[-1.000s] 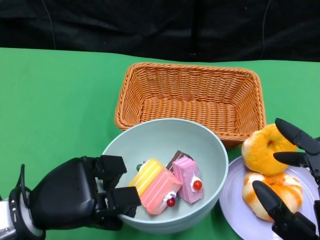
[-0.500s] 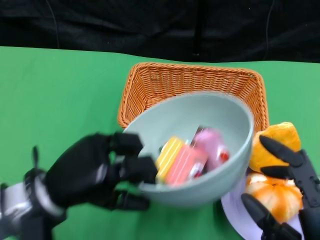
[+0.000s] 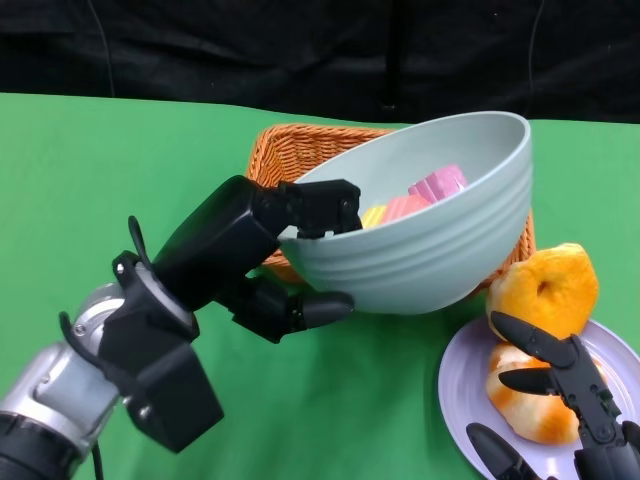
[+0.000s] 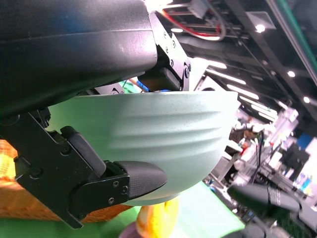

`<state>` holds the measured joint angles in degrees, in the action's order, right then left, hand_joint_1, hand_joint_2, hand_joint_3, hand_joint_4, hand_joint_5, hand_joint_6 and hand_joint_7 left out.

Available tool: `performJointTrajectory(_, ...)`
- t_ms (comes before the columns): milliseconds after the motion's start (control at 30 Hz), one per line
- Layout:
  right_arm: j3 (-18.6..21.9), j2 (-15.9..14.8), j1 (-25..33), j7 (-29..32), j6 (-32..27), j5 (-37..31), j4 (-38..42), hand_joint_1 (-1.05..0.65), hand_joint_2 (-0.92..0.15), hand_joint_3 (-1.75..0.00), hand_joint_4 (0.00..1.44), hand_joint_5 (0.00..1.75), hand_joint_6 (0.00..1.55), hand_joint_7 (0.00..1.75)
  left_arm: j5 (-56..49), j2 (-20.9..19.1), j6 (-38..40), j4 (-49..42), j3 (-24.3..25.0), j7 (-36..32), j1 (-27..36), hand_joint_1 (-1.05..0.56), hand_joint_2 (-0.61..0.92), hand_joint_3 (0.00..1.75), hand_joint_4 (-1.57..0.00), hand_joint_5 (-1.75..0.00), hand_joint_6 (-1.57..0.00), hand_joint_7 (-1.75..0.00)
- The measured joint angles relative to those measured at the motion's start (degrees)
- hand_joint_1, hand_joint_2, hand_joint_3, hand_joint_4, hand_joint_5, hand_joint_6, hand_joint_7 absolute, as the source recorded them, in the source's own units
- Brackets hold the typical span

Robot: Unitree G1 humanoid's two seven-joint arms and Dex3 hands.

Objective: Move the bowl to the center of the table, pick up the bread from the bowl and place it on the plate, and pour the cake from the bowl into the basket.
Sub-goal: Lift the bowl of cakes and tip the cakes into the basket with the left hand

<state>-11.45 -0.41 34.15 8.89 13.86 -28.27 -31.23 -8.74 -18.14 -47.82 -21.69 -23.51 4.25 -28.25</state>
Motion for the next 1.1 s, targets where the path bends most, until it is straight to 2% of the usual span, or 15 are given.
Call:
performJointTrajectory(67,0.0,0.0,-0.1,0.1,0.1,0.0,0.2,-0.32,-0.92,-0.4,0.06,1.21,0.0,0.71,0.6,2.3,1.2,-0.6,1.2,1.1,0.0,-0.2,0.34,1.49,-0.99,-1.75,-0.79,-1.75)
performJointTrajectory(233,0.0,-0.4,-0.5,0.5,0.5,-0.2,0.6,-0.32,-0.92,-0.4,0.08,1.22,0.0,0.72,2.0,10.0,5.4,-4.9,4.1,1.3,-0.1,-0.18,0.3,1.6,-1.01,-1.75,-0.8,-1.75)
performJointTrajectory(500,-0.1,-0.7,-0.6,0.7,0.9,0.0,1.0,-0.33,-0.92,-0.39,0.08,1.21,0.0,0.74,6.5,18.9,13.1,-9.8,9.4,2.5,-0.1,-0.26,0.28,1.62,-1.0,-1.75,-0.82,-1.75)
performJointTrajectory(667,-0.2,-0.7,-0.5,0.8,0.9,-0.3,1.0,-0.33,-0.92,-0.39,0.08,1.21,0.0,0.74,9.5,23.0,21.2,-10.0,12.4,3.1,-0.2,-0.27,0.31,1.56,-0.98,-1.75,-0.84,-1.71)
performJointTrajectory(800,-0.5,-0.7,-0.4,1.0,0.8,-0.5,1.0,-0.31,-0.92,-0.39,0.09,1.21,0.0,0.74,14.2,26.6,29.8,-9.4,16.1,3.1,-1.1,-0.25,0.28,1.61,-1.0,-1.75,-0.84,-1.74)
performJointTrajectory(1100,-0.9,-0.7,-0.2,1.7,0.5,-0.8,1.1,-0.3,-0.92,-0.37,0.1,1.19,0.01,0.76,20.3,30.5,41.4,-8.4,22.2,3.0,-2.5,-0.21,0.28,1.62,-1.0,-1.75,-0.84,-1.75)
